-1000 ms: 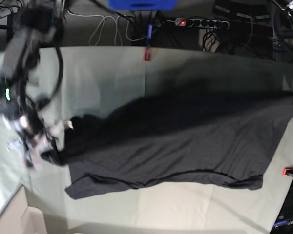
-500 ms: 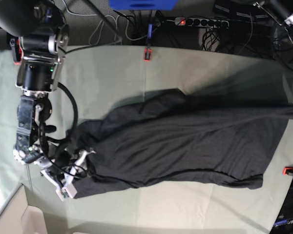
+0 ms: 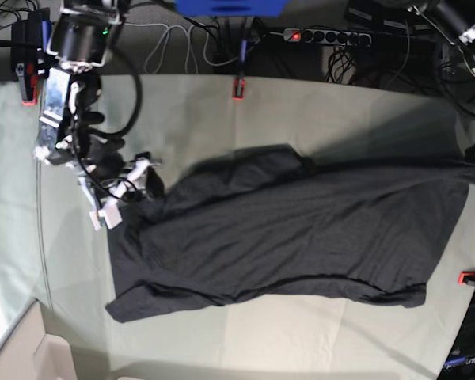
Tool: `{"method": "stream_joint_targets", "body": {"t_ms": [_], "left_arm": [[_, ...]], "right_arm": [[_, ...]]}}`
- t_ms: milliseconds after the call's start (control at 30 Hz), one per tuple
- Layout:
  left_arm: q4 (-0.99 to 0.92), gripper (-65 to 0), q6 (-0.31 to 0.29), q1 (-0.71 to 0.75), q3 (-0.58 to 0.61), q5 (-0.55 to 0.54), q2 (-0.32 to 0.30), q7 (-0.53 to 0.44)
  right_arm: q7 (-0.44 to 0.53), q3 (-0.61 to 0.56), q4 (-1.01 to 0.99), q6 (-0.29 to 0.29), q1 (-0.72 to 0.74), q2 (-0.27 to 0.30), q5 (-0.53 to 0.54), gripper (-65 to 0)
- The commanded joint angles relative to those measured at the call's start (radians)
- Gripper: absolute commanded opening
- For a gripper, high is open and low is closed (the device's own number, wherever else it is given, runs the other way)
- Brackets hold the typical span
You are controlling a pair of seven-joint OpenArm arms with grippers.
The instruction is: Layout the t-shirt on the table in an organized manner, then fold the t-shirt properly
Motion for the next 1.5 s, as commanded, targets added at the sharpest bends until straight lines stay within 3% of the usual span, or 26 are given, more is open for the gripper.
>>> {"method": "stream_joint_targets", "body": {"t_ms": [0,267,600,700,833,900,1000,1233,1367,1467], "left_arm": [[0.004,-65.0,-0.002,-0.011,-0.005,-0.01,-0.02,-0.017],[-0.019,-65.0,-0.002,-0.023,-0.005,-0.011,-0.02,-0.017],[-0.021,-65.0,-0.002,-0.024,-0.005,-0.01,-0.02,-0.017],[-0.021,-65.0,-0.002,-0.024,-0.005,-0.01,-0.02,-0.017],[-0.021,-65.0,-0.002,-0.024,-0.009,-0.016,-0.02,-0.017],[-0.018,-65.0,-0.002,-0.024,-0.009,-0.019,-0.02,-0.017],[-0.005,-65.0,-0.002,-0.023,-0.009,-0.02,-0.02,-0.017],[0.096,-65.0,-0.002,-0.017,-0.011,-0.02,-0.018,-0.008],[0.144,-65.0,-0.002,0.023,-0.012,-0.02,-0.001,-0.017],[0.145,-65.0,-0.002,0.034,-0.012,-0.019,0.02,-0.017]], "right_arm": [[0.026,0.001,0.017,0.013,0.0,-0.003,0.017,-36.4],[0.052,0.0,-0.078,0.013,0.011,-0.046,0.014,-29.2],[0.098,0.0,-0.316,0.013,0.089,-0.052,0.014,-31.0],[0.097,-0.002,-0.315,0.013,0.086,-0.057,0.014,-40.2],[0.087,-0.002,-0.315,0.013,0.076,-0.055,0.012,-64.9],[0.087,-0.003,-0.312,0.013,0.053,-0.054,0.009,-65.0],[0.087,0.004,-0.22,0.013,-0.001,-0.029,0.014,-65.0],[0.087,0.009,0.291,0.013,-0.211,-0.026,0.011,-65.0],[0.087,0.103,0.532,0.013,-0.322,-0.032,0.014,-65.0],[0.087,0.162,0.598,0.013,-0.362,-0.032,0.015,-65.0]]}}
